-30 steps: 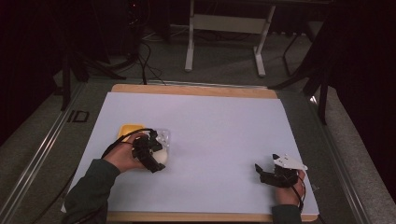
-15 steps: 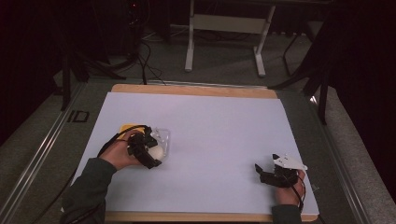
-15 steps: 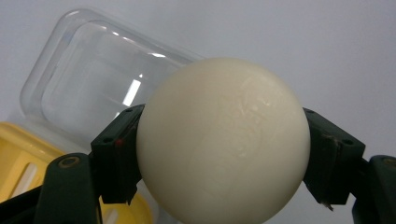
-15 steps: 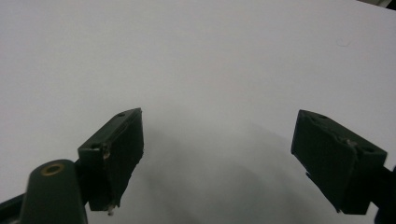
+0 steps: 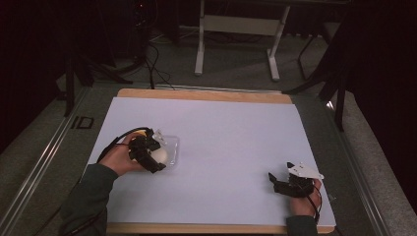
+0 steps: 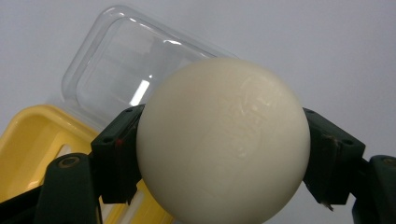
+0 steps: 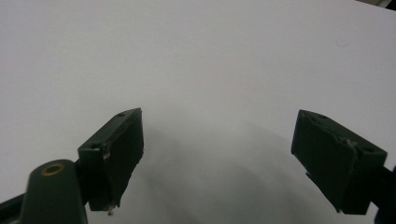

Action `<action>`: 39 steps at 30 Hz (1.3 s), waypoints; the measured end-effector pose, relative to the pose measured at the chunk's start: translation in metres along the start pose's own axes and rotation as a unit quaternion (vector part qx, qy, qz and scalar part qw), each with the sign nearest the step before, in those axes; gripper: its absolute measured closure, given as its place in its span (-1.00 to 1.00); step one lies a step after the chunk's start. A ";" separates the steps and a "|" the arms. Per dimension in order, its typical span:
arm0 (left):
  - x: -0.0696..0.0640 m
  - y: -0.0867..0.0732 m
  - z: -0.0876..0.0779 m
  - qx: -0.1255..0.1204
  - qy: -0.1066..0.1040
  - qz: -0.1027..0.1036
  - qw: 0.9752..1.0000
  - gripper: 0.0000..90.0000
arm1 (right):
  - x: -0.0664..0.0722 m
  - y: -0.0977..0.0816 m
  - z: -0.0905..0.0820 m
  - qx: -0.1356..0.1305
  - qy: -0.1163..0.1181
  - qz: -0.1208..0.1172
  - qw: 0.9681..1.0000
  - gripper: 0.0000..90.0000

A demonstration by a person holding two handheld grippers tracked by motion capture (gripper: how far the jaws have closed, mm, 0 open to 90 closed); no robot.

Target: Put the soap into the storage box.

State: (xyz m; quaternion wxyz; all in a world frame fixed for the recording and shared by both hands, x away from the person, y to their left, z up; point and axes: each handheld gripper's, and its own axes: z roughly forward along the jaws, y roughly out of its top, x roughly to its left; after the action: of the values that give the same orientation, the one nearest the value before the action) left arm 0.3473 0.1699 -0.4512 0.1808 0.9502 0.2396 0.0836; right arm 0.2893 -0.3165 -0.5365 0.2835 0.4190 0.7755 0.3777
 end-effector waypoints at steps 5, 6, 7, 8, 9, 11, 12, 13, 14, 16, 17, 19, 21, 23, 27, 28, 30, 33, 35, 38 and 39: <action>0.002 0.001 -0.003 -0.003 0.001 -0.003 1.000 -0.44 | 0.000 0.000 0.000 0.000 0.000 0.000 1.000 -0.63; 0.003 0.001 -0.003 -0.004 0.001 -0.004 1.000 -0.44 | 0.000 0.000 0.000 0.000 0.000 0.000 1.000 -0.63; 0.004 0.001 -0.003 -0.004 0.002 -0.004 1.000 -0.44 | 0.000 0.000 0.000 0.000 0.000 0.000 1.000 -0.63; 0.004 0.001 -0.004 -0.004 0.001 -0.005 1.000 -0.44 | 0.000 0.000 0.000 0.000 0.000 0.000 1.000 -0.63; 0.006 0.001 -0.004 -0.003 0.001 -0.006 1.000 -0.44 | 0.000 0.000 0.000 0.000 0.000 -0.001 1.000 -0.63; 0.008 -0.001 -0.004 -0.004 0.003 -0.010 1.000 -0.44 | 0.000 0.000 0.000 0.000 0.000 -0.001 1.000 -0.63; 0.009 -0.001 -0.005 -0.005 0.002 -0.011 1.000 -0.44 | 0.000 0.000 0.000 0.000 0.000 -0.001 1.000 -0.63; 0.010 -0.002 -0.005 -0.006 0.003 -0.013 1.000 -0.44 | 0.000 0.000 0.000 0.000 0.000 -0.001 1.000 -0.63; 0.011 -0.003 -0.005 -0.006 0.002 -0.014 1.000 -0.44 | 0.000 0.000 0.000 0.000 0.000 -0.001 1.000 -0.63; 0.012 -0.004 -0.005 -0.007 0.003 -0.016 1.000 -0.44 | 0.000 0.000 0.000 -0.001 0.000 0.000 1.000 -0.63; 0.014 -0.004 -0.004 -0.004 -0.001 -0.018 1.000 -0.44 | 0.000 0.000 0.000 0.000 0.000 0.000 1.000 -0.63; 0.017 -0.006 -0.004 -0.002 -0.002 -0.022 1.000 -0.44 | 0.000 0.000 0.000 0.000 0.000 -0.001 1.000 -0.63; 0.019 -0.007 -0.003 -0.002 -0.003 -0.027 1.000 -0.44 | 0.000 0.000 0.000 0.000 0.000 -0.002 1.000 -0.63; 0.022 -0.008 -0.002 -0.001 -0.005 -0.030 1.000 -0.44 | 0.000 0.000 0.000 0.000 0.000 -0.001 1.000 -0.63; 0.026 -0.010 -0.002 0.001 -0.007 -0.035 0.999 -0.44 | 0.000 0.000 0.000 0.000 0.000 -0.001 1.000 -0.63; 0.026 -0.010 -0.001 -0.001 -0.008 -0.038 0.999 -0.44 | 0.000 0.000 0.000 0.000 0.000 -0.001 1.000 -0.63; 0.028 -0.011 -0.001 -0.004 -0.007 -0.043 0.999 -0.44 | 0.000 0.000 0.000 0.000 0.000 -0.002 1.000 -0.63; 0.030 -0.011 -0.001 -0.005 -0.006 -0.048 0.999 -0.44 | 0.000 0.000 0.000 0.000 0.000 -0.002 1.000 -0.63; 0.031 -0.011 -0.001 -0.005 -0.002 -0.050 0.999 -0.44 | 0.000 0.000 0.000 -0.001 0.000 -0.002 1.000 -0.63; 0.033 -0.012 -0.001 -0.004 0.002 -0.054 0.999 -0.44 | 0.001 0.000 0.000 0.000 0.000 -0.002 1.000 -0.63; 0.033 -0.012 0.000 -0.004 0.003 -0.058 0.998 -0.44 | 0.001 0.000 0.000 0.000 0.000 -0.002 1.000 -0.63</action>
State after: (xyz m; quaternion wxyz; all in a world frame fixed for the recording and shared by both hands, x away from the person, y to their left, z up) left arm 0.3710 0.1965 -0.4532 0.1884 0.9339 0.2940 0.0769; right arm 0.2889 -0.3161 -0.5366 0.2848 0.4174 0.7760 0.3773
